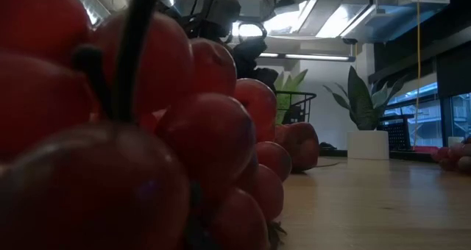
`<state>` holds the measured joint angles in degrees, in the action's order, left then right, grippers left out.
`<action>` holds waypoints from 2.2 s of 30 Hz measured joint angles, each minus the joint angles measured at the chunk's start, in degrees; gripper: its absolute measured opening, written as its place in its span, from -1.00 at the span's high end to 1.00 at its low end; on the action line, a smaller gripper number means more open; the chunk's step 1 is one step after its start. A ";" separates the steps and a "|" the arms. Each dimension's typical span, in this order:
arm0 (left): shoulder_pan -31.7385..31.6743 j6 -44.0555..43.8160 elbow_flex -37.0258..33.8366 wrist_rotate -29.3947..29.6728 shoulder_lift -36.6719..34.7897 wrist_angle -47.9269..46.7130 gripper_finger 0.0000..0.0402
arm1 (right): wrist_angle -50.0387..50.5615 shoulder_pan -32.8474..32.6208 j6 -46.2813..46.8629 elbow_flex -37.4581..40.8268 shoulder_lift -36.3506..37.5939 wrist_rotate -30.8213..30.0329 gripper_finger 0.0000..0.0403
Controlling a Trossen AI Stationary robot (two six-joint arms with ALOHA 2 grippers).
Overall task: Build produce basket
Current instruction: Put the apple into the wire basket
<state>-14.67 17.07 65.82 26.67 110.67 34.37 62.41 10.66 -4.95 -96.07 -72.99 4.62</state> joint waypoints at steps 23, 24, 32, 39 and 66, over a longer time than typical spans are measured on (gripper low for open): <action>10.73 -9.04 0.02 9.38 -22.30 -28.69 0.03 | 0.00 -0.02 0.00 0.00 0.00 0.00 0.49; 11.53 -11.13 0.02 9.29 -23.91 -32.57 0.03 | 0.00 -0.02 0.00 0.00 0.00 0.00 0.49; 17.80 -29.24 0.00 8.17 -34.31 -57.09 0.03 | -0.04 -0.02 0.00 0.00 0.00 0.00 0.49; 22.69 -43.59 0.00 -1.80 -38.34 -70.57 0.03 | -0.04 -0.02 0.00 0.00 0.00 0.02 0.49; 35.83 -71.02 0.00 -9.17 -39.17 -79.02 0.03 | 6.01 -8.20 37.55 -0.02 -3.41 2.06 0.49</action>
<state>21.16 -53.95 65.82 17.50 71.50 -44.65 68.42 2.46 32.60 -96.09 -76.40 6.68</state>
